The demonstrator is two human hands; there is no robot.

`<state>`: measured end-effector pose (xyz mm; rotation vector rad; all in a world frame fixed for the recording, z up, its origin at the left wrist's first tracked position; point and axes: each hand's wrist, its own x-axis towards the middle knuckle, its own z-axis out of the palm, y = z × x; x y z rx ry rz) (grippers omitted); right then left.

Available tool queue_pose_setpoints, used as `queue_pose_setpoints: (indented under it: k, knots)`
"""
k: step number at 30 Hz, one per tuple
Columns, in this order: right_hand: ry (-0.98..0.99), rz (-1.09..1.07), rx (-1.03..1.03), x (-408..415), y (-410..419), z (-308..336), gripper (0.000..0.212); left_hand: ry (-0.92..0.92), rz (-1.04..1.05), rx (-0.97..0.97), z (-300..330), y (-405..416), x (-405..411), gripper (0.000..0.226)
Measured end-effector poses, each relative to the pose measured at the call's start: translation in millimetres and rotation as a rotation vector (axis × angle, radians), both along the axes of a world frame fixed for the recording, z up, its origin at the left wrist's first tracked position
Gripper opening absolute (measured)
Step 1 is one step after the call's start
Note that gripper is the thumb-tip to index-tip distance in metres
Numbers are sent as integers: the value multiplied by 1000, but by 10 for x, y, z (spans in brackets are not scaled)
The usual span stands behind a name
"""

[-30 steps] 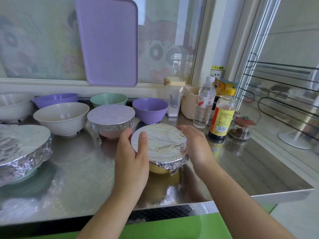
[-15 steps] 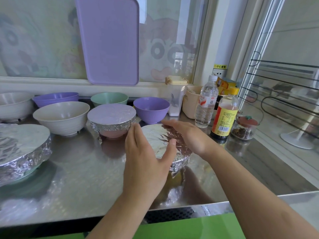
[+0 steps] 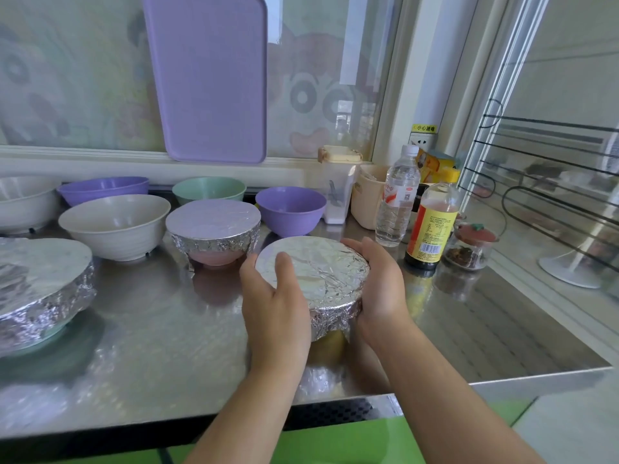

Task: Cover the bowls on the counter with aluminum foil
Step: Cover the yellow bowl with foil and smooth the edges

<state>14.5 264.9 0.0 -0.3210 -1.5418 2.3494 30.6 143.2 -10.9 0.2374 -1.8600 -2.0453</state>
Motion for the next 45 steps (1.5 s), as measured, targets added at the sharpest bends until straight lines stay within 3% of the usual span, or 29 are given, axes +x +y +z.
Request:
queue_pose_setpoints:
  k: [3, 6, 12, 17, 19, 23, 29, 33, 38, 45]
  knots:
    - [17, -34, -147, 3, -58, -49, 50, -29, 50, 48, 1, 35, -21, 39]
    - [31, -43, -159, -5, -59, -102, 46, -32, 60, 83, 26, 49, -19, 36]
    - [8, 38, -34, 65, 41, -141, 29, -31, -56, 83, 43, -96, -130, 42]
    - [-52, -59, 138, 44, 248, 59, 36, 10, -84, 41, 52, -228, -132, 21]
    - [-38, -18, 97, 33, 224, 154, 36, 24, -89, 14, 65, -174, -53, 13]
    - [-69, 88, -24, 30, 101, 124, 43, 54, -35, -44, 53, 43, 26, 57]
    - [-28, 10, -95, 47, 44, -16, 35, 37, 46, 76, 45, 106, -17, 40]
    - [1, -66, -162, 37, -8, -102, 36, 47, 27, 131, 23, 84, -55, 62]
    - [56, -124, -373, 89, -131, -104, 37, 50, 81, 173, 28, 148, -24, 52]
    - [79, -264, -424, 68, -221, -126, 47, -12, 123, 324, 62, 194, -77, 36]
